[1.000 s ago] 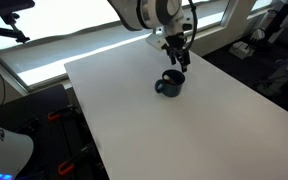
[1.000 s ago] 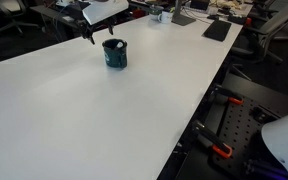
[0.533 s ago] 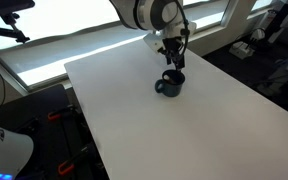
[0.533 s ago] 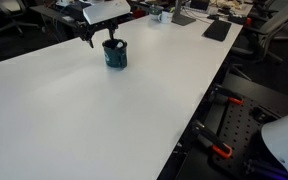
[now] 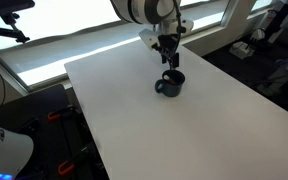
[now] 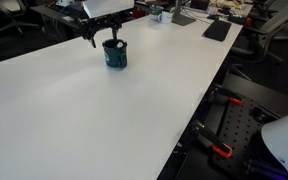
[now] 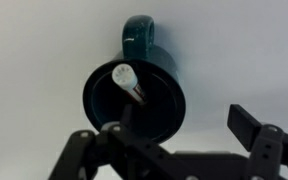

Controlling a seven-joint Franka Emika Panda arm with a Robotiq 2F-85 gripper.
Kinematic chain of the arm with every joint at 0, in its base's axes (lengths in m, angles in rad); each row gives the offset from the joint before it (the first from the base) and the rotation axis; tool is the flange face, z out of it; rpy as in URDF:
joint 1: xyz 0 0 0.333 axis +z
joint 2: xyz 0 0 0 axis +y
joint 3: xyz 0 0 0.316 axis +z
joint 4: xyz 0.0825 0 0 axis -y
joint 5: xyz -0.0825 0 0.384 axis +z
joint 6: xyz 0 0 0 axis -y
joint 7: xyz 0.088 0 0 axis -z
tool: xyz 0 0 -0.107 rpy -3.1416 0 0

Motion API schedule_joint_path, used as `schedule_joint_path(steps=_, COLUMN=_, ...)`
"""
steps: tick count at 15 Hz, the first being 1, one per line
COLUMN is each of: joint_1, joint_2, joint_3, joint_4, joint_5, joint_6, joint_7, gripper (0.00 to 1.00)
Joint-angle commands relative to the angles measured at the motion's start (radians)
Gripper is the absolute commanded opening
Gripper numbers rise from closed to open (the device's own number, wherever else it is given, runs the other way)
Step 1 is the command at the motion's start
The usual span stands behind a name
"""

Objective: Remove the marker from the cup

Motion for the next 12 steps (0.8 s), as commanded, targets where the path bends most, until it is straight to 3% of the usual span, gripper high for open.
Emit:
schedule_joint_path(steps=1, joint_1=-0.020, joint_2=-0.055, joint_3=0.013, joint_4=-0.055, joint_5=0.050, joint_6=-0.037, joint_7=-0.036, gripper=0.94)
schedule_joint_path(steps=12, joint_1=-0.038, joint_2=-0.057, joint_3=-0.030, joint_4=-0.070, joint_5=0.033, joint_6=-0.073, joint_7=-0.012, gripper=0.87)
